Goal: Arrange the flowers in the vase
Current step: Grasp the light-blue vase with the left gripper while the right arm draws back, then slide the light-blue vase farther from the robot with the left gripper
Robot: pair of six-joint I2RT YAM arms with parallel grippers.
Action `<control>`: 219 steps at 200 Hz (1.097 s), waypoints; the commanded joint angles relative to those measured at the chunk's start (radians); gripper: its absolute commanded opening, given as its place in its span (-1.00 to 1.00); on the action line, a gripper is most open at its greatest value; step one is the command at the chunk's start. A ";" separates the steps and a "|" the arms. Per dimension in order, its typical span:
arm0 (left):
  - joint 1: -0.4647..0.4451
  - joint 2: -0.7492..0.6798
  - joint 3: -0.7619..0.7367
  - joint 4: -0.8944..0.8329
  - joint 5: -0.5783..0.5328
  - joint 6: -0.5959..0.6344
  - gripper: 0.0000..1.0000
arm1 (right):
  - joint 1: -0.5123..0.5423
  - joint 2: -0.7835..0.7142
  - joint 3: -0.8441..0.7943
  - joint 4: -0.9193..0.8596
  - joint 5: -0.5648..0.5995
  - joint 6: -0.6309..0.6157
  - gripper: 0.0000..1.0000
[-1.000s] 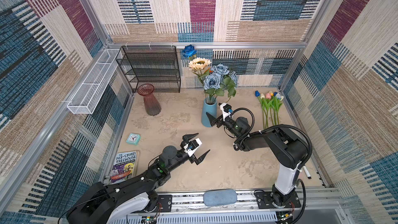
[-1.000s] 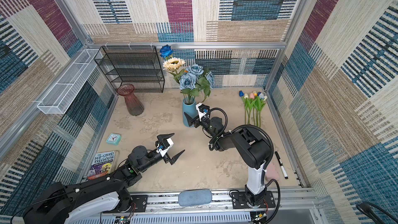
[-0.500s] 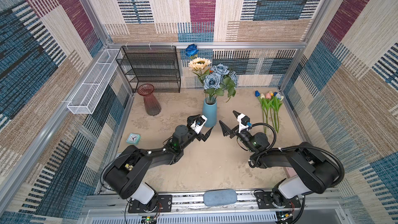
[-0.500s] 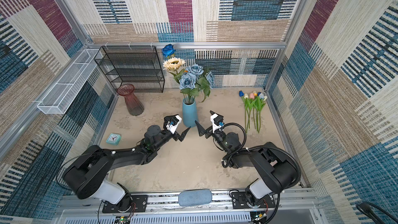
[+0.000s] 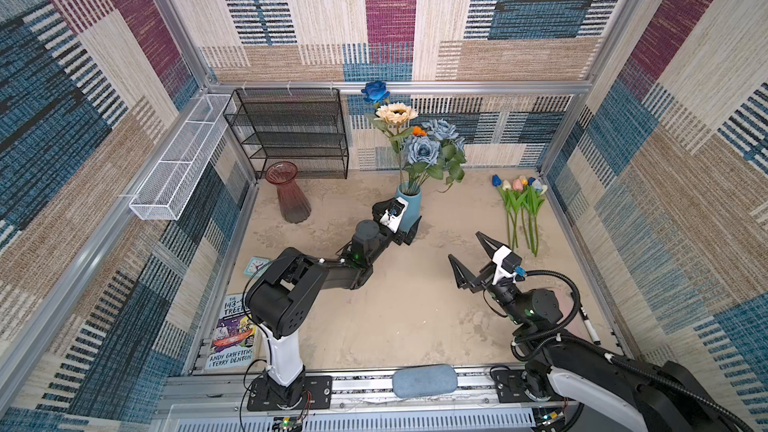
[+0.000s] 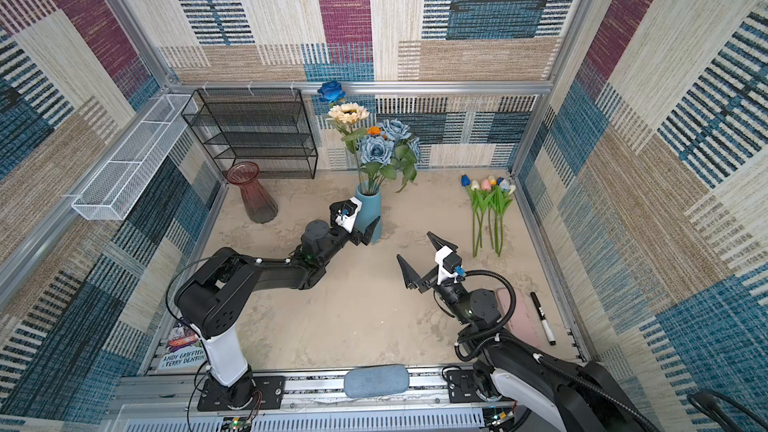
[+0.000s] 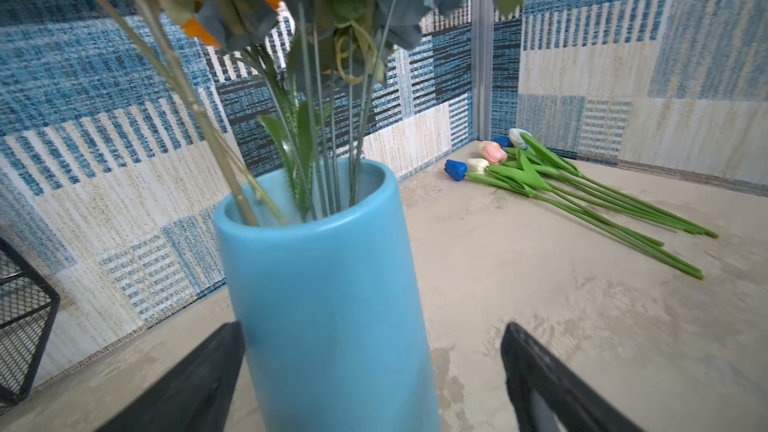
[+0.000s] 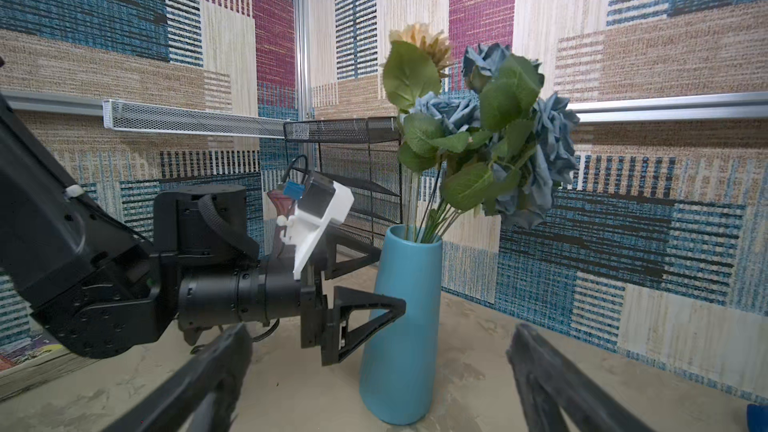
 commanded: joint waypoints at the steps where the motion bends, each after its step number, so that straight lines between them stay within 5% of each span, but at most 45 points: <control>1: 0.000 0.020 0.021 0.046 -0.031 -0.061 0.98 | 0.002 -0.009 -0.030 0.023 0.021 0.010 1.00; 219: 0.020 0.132 0.116 0.068 -0.157 -0.107 0.98 | 0.002 0.095 -0.006 0.056 -0.027 0.029 1.00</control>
